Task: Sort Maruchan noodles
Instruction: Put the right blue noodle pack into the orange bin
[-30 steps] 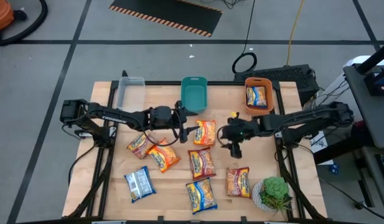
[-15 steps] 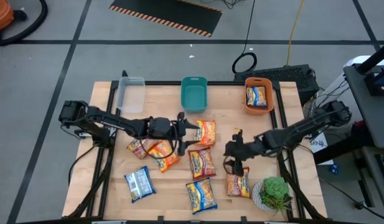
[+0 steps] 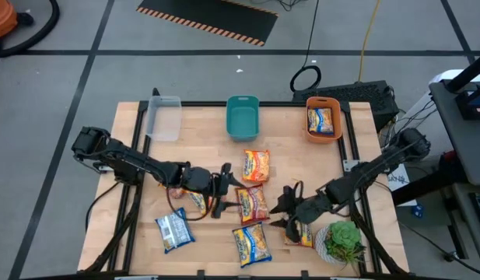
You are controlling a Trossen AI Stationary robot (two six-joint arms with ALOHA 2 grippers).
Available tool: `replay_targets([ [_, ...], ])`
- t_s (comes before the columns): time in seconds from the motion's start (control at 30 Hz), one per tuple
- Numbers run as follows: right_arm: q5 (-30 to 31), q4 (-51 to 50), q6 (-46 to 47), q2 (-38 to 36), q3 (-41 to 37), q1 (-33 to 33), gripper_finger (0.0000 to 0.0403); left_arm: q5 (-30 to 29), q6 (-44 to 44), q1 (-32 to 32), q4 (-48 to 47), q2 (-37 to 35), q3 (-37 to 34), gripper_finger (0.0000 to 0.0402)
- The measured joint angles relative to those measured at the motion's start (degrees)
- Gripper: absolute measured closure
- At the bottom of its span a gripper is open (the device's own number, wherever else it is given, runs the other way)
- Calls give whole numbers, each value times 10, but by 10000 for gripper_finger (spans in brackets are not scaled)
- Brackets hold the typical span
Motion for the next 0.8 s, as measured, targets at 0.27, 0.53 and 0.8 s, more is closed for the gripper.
replay_targets([
  [0.27,-68,-5,-98,127,121,-11,211,9,21,-24,-57,0,0,121],
  [0.53,-103,-11,-120,188,167,-14,231,9,22,-26,-68,0,0,121],
  [0.8,-101,-99,-140,193,167,-23,258,10,20,-26,-129,0,0,121],
])
